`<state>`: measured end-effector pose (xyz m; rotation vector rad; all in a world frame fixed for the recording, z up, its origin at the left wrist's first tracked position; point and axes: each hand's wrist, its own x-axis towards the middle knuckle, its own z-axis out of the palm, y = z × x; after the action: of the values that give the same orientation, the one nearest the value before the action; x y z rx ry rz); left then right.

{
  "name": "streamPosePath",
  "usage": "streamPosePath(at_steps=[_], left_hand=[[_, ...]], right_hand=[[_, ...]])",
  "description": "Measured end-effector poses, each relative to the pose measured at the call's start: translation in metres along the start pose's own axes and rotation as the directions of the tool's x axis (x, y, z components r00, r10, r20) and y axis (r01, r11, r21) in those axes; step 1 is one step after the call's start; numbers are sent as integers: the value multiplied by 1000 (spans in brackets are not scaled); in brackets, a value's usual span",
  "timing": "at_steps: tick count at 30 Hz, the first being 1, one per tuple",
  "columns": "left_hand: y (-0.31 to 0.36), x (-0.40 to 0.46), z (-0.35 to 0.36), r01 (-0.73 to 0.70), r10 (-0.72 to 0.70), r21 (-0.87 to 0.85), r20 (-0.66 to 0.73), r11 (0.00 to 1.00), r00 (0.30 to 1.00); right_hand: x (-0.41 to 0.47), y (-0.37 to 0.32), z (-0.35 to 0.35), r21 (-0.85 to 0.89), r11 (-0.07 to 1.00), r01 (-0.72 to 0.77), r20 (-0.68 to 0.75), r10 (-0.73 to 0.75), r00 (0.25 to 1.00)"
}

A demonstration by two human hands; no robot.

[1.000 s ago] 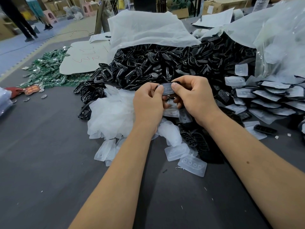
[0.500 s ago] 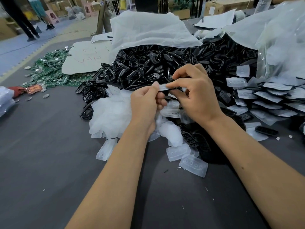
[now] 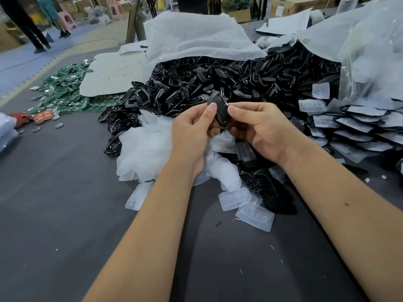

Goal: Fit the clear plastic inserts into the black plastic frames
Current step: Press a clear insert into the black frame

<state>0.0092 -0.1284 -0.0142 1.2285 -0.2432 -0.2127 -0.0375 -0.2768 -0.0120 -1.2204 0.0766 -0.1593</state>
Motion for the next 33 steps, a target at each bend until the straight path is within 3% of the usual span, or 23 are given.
streamPosePath(at_steps=[8,16,19,21,23,25,27,30,32,33], left_hand=[[4,-4,2,3,-2,-19,14,1000,1000],[7,-2,-1,59,-58,-63,18,996,998],[7,-1,-1,69,-68,-74,18,995,998],[6,0,2,80,-82,-86,-12,993,997],[6,3,4,120,-126,-88,-69,989,990],[5,5,4,160,-165,-69,-85,985,983],[3,5,1,152,-155,-49,-47,987,987],[-1,3,-1,86,-86,-40,-10,995,996],[-3,3,-1,48,-48,-26,-12,999,999],[-4,3,-1,32,-33,-20,-11,999,999]], right_hand=[[0,2,-2,-6,998,62,-14,-62,998],[1,3,4,38,999,19,-24,-18,1000],[1,5,5,-126,984,124,-71,-134,988],[1,5,4,-452,842,296,-89,-372,924],[1,5,1,-711,567,416,13,-581,813],[1,3,-1,-813,323,484,158,-678,718],[1,2,-1,-837,201,509,253,-683,685],[0,4,0,-840,223,494,233,-673,702],[0,4,1,-827,358,434,84,-684,724],[0,5,1,-785,476,397,-16,-656,754]])
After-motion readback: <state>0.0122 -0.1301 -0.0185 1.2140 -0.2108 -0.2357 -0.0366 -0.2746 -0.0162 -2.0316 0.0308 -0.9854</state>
